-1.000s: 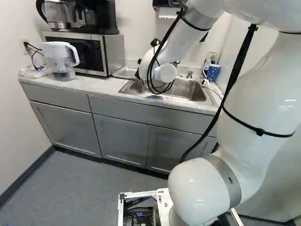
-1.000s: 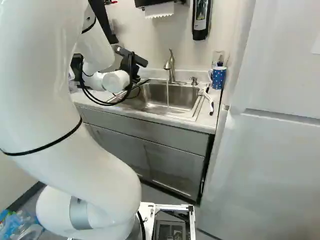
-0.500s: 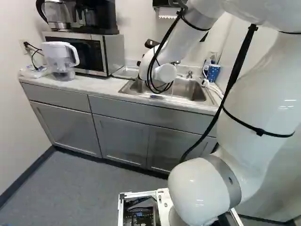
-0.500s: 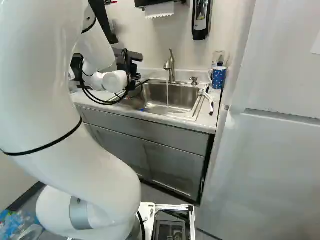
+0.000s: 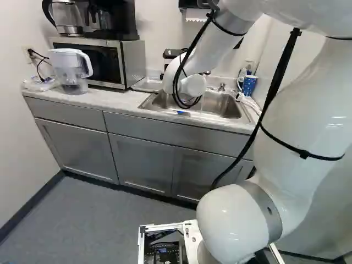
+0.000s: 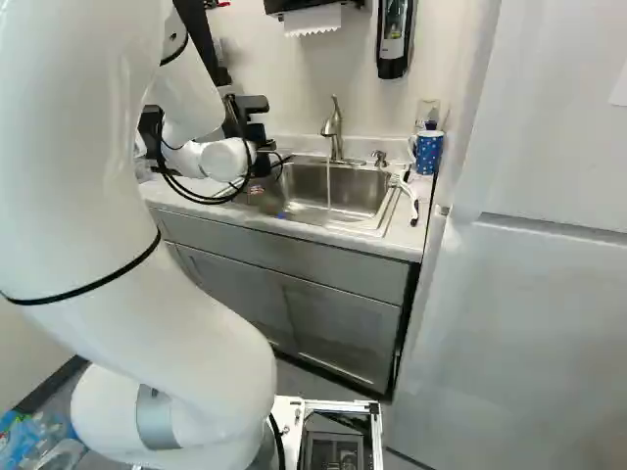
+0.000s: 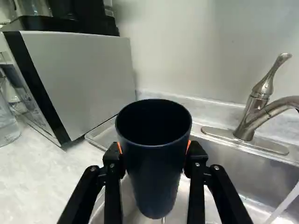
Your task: Rinse the cup and place it in the tray
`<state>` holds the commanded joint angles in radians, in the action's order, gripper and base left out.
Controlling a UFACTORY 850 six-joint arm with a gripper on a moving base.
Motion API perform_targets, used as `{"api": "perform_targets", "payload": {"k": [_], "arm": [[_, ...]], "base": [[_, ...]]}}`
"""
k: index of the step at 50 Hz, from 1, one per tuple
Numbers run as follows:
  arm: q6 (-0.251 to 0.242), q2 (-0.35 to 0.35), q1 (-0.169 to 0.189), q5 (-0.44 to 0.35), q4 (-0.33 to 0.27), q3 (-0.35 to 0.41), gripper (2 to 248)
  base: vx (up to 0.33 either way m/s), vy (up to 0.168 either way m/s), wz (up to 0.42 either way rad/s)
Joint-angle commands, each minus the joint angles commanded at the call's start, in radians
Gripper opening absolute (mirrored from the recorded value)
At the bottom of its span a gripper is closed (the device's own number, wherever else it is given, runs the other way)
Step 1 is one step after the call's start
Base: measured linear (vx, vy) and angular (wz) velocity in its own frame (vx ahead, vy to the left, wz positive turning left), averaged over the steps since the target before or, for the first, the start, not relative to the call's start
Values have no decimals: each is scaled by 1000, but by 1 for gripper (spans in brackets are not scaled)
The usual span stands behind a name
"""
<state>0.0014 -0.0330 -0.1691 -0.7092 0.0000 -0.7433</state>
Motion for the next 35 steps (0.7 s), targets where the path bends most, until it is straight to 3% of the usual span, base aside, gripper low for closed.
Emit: {"api": "perform_targets", "payload": {"k": [14, 35], "arm": [[0, -7, 0, 0, 0, -8, 126], [0, -110, -10, 0, 0, -116, 126]], "base": [[0, 0, 0], [0, 0, 0]]}}
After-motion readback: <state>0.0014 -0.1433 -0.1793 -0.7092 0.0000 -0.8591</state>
